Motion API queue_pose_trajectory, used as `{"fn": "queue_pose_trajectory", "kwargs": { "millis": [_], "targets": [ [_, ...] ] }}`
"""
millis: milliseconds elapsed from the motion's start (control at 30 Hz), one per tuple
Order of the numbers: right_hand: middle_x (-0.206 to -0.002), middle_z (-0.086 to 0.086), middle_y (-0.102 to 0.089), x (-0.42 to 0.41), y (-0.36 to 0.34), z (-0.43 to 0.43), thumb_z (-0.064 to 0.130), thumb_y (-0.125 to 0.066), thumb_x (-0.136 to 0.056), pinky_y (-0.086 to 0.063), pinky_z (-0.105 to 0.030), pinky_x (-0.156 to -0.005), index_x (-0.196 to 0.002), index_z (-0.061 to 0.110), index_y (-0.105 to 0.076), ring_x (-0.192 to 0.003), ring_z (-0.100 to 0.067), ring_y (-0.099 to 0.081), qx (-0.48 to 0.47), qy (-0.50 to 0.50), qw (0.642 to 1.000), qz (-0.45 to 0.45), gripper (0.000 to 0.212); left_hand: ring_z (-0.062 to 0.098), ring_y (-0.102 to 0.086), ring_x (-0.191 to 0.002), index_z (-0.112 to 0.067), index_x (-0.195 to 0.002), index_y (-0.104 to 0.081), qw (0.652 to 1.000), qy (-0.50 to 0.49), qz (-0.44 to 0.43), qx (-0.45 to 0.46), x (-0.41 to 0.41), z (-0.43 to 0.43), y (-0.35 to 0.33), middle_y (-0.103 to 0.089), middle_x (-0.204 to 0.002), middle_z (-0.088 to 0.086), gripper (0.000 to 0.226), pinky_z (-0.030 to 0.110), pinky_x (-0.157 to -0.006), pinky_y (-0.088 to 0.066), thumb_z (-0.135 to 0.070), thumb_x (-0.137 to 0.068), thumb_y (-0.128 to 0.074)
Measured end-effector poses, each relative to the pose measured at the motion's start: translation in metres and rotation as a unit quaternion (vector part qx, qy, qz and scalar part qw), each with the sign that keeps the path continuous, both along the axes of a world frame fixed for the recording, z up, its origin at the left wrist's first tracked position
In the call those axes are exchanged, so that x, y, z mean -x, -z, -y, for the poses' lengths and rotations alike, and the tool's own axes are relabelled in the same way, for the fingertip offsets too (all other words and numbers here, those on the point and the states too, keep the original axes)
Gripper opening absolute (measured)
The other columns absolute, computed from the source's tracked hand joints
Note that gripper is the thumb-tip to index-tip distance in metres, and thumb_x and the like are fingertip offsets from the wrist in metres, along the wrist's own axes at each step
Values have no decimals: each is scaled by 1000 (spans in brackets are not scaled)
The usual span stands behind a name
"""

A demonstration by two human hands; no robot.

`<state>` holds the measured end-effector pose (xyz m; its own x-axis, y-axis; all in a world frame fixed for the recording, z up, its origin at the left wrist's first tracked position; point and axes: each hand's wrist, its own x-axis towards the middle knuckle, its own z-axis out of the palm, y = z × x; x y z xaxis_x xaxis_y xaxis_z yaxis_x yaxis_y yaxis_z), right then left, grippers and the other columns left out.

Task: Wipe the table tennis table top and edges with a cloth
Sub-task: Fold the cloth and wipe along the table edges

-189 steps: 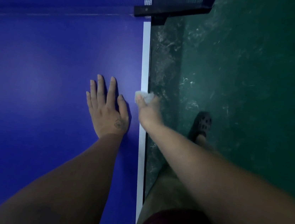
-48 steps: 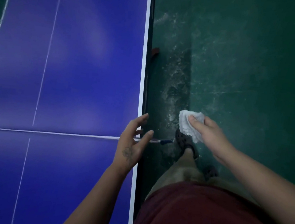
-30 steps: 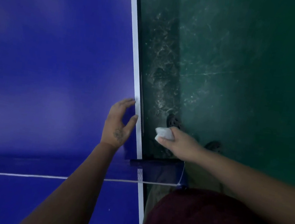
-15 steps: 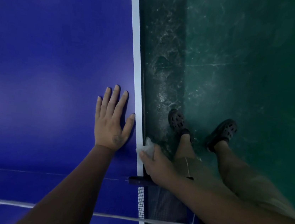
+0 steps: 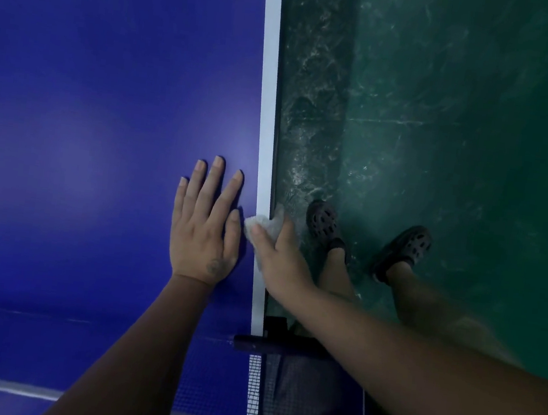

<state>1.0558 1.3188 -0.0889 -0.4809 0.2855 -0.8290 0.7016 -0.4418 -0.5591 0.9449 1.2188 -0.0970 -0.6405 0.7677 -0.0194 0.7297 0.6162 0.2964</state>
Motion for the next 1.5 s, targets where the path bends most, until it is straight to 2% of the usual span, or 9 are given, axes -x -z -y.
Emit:
{"fn": "queue_pose_trajectory", "kwargs": {
  "millis": [100, 200, 333, 500, 700, 1000, 1233, 1400, 1500],
  "targets": [
    [-168, 15, -22, -33, -13, 30, 43, -57, -109, -14, 1, -114, -170, 20, -14, -148, 9, -20, -27, -20, 999, 6, 78, 36, -24, -164, -13, -163, -47, 1000, -5, 7, -7, 0, 0, -1, -33, -174, 14, 54, 61, -132, -20, -18, -109, -42],
    [-169, -3, -33, -50, -12, 55, 49, -54, -109, -29, -26, -126, -168, 15, -20, -153, -13, -35, 11, -19, 999, 25, 75, 36, -25, -164, -13, -162, -48, 1000, -7, 8, -14, 1, 2, 1, -34, -174, 14, 54, 61, -132, -22, -15, -108, -42],
    [-164, -11, -38, -8, -1, 33, 40, -51, -111, -29, -21, -113, -165, 7, -26, -149, -22, -41, -85, -18, 996, 38, 68, 35, -25, -164, -12, -162, -47, 1000, -9, 6, -23, 0, 2, 0, -34, -174, 14, 57, 61, -131, -23, -11, -106, -42],
    [-162, -13, -44, 47, 15, -26, 48, -52, -109, -39, -41, -121, -164, 10, -28, -146, -26, -47, -135, 13, 990, -20, 71, 34, -24, -165, -12, -162, -47, 1000, -11, 10, -24, 0, 1, -1, -34, -174, 13, 57, 60, -132, -22, -10, -106, -42],
    [-175, -4, -24, -10, -6, 23, 44, -48, -111, -10, 3, -109, -170, 15, -13, -158, -15, -27, -146, -37, 988, -8, 75, 35, -25, -164, -11, -162, -47, 1000, -8, 4, -15, 0, -1, -2, -34, -173, 15, 56, 61, -132, -23, -14, -107, -39],
    [-162, -13, -42, 103, 19, -73, 52, -44, -110, -40, -31, -106, -164, 9, -27, -143, -29, -49, -189, 6, 982, -17, 71, 37, -28, -163, -7, -159, -50, 1000, -14, 2, -8, -2, -4, -3, -37, -172, 17, 50, 64, -130, -26, -16, -110, -42],
    [-170, -8, -32, 59, 6, -43, 51, -43, -110, -24, -14, -108, -169, 15, -19, -152, -21, -38, -193, -23, 980, -40, 73, 32, -41, -158, 1, -153, -54, 987, -125, 31, -100, 27, -54, -16, -48, -165, 17, 43, 59, -128, -33, -10, -111, -50],
    [-171, -5, -29, 51, 0, -42, 69, -33, -102, -29, -24, -109, -169, 18, -12, -154, -20, -36, -113, -40, 992, -33, 87, 30, -42, -157, -5, -149, -60, 986, -110, 18, -128, 92, -137, -11, -50, -164, 14, 39, 57, -127, -34, -13, -111, -53],
    [-168, -10, -33, 105, 13, -88, 56, -37, -110, -33, -27, -105, -167, 13, -18, -149, -26, -42, -140, -21, 990, -30, 74, 32, -43, -156, -6, -149, -60, 983, -115, -3, -144, 130, -180, -4, -50, -164, 14, 40, 54, -127, -35, -17, -111, -53]
  ]
}}
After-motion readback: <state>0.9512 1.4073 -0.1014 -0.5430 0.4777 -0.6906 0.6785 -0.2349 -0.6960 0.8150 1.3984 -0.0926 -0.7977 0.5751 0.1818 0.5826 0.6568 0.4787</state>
